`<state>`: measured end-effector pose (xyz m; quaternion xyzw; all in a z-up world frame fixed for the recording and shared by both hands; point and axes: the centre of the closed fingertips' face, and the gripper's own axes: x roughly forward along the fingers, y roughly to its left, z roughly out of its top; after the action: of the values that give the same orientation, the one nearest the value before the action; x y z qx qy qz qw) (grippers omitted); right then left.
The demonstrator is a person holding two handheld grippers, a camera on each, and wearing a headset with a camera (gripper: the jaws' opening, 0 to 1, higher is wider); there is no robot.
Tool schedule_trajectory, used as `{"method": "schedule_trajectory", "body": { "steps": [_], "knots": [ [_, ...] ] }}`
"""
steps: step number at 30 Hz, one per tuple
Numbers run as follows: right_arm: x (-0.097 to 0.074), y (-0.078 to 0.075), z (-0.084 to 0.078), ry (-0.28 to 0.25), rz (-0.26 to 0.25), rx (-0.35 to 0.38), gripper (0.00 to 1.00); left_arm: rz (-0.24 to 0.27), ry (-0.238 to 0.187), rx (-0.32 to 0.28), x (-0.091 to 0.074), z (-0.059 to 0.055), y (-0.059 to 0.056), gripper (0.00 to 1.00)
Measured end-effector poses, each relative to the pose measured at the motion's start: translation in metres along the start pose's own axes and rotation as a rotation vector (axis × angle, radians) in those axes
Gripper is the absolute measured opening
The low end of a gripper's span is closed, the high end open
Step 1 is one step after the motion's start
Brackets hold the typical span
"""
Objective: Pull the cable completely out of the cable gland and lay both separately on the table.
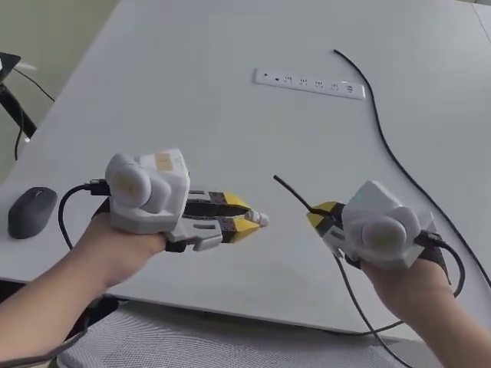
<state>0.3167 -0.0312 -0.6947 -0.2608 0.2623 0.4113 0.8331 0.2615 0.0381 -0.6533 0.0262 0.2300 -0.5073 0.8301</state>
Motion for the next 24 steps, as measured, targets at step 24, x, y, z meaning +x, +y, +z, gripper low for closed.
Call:
{"method": "schedule_trajectory", "body": {
  "steps": [24],
  "knots": [
    [0.064,0.002,0.050,0.010,0.053,-0.092,0.00,-0.011,-0.003,-0.029,-0.013,-0.032,0.016,0.15]
  ]
}}
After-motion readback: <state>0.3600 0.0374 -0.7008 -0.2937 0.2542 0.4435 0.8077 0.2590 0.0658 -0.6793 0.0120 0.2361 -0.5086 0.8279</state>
